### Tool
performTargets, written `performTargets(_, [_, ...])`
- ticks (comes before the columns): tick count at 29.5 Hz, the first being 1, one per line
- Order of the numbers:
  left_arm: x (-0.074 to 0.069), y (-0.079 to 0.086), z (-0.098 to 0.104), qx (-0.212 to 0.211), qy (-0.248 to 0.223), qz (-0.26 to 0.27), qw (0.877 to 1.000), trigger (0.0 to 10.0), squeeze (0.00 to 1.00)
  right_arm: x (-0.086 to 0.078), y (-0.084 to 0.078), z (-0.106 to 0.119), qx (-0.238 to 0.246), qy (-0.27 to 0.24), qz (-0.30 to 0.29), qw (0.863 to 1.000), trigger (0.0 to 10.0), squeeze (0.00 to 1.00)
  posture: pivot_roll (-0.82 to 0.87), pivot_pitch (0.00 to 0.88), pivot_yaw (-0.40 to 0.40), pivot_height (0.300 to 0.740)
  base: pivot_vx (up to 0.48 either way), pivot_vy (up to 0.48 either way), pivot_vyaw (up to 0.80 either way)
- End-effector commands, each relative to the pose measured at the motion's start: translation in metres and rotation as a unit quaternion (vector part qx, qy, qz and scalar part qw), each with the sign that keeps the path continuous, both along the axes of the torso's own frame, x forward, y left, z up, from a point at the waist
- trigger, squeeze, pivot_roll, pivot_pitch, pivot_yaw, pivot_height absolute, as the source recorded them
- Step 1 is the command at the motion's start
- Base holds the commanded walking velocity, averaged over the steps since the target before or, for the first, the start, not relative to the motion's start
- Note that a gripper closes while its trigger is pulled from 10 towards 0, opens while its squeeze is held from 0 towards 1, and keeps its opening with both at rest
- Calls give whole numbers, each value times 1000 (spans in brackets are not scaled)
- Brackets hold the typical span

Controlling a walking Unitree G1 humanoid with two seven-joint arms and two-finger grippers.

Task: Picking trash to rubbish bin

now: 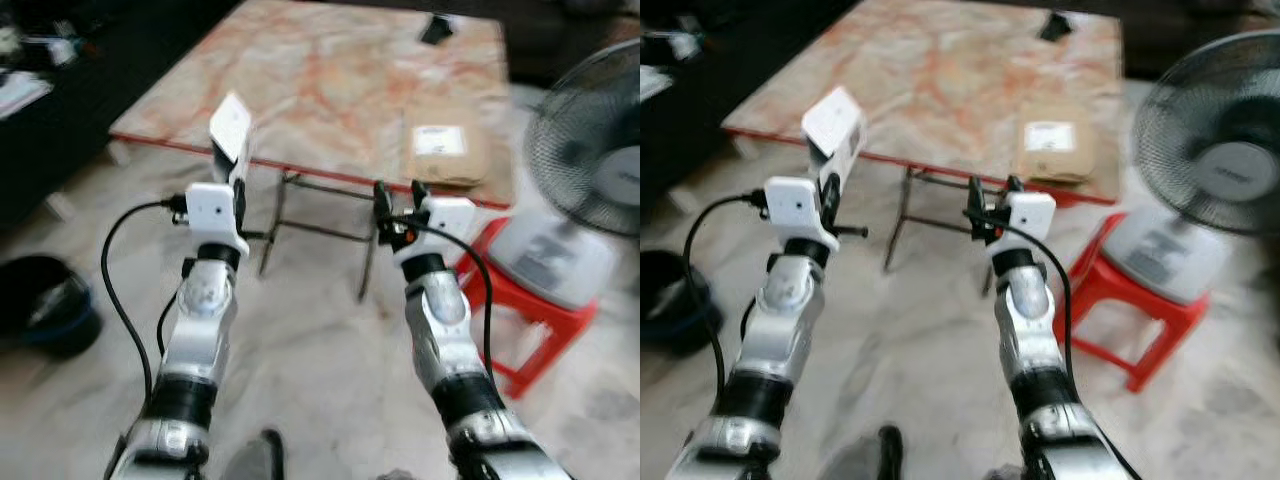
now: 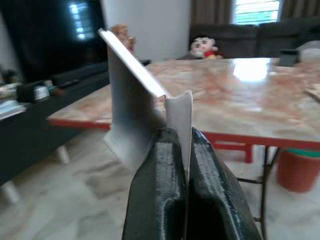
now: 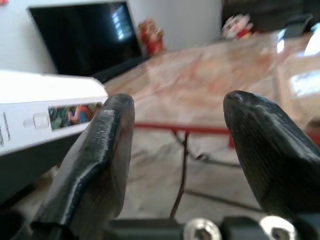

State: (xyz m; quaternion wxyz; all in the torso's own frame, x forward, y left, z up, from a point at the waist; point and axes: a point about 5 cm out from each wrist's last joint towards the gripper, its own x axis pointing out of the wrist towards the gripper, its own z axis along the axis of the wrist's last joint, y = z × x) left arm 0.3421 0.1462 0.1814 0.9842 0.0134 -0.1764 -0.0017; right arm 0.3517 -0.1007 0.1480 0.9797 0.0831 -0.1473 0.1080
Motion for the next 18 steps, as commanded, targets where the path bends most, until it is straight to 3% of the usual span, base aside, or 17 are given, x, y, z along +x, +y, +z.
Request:
performTargets(1, [1,-1,0,-3,7,-3,1000,10000,0,2,0,4,-4,-4,1,1000,10000,0,73,190,6,740,0,0,0])
performTargets(6, [2,7,-17,-9,43,-5,999,10000,0,2,-4,-9,-13,21,2,1000,10000,0,71,192,6,740,0,0,0])
performTargets(11, [-7,30,-63,-9,132,4,991,10000,0,-7,-18,-52,-35,115,-3,993,10000,0,74,192,5,740,0,0,0])
performTargets(13, [-12,40,-79,-1,163,16,986,10000,0,-13,-21,-69,-36,153,1,988,10000,0,72,193,2,740,0,0,0])
performTargets(14, [-18,50,-98,-37,205,27,978,10000,0,-21,-27,-88,-42,195,-1,980,10000,0,74,195,0,740,0,0,0])
performTargets(15, [-20,53,-105,-43,221,31,974,10000,0,-24,-29,-95,-42,212,-2,976,10000,0,76,194,-1,740,0,0,0])
performTargets(17, [-25,58,-116,-25,244,36,969,10000,0,-30,-33,-106,-42,236,-9,971,10000,0,76,194,-1,740,0,0,0])
performTargets(18, [-33,63,-130,-7,272,37,962,10000,0,-39,-38,-121,-43,270,-13,962,10000,0,72,194,-4,740,0,0,0])
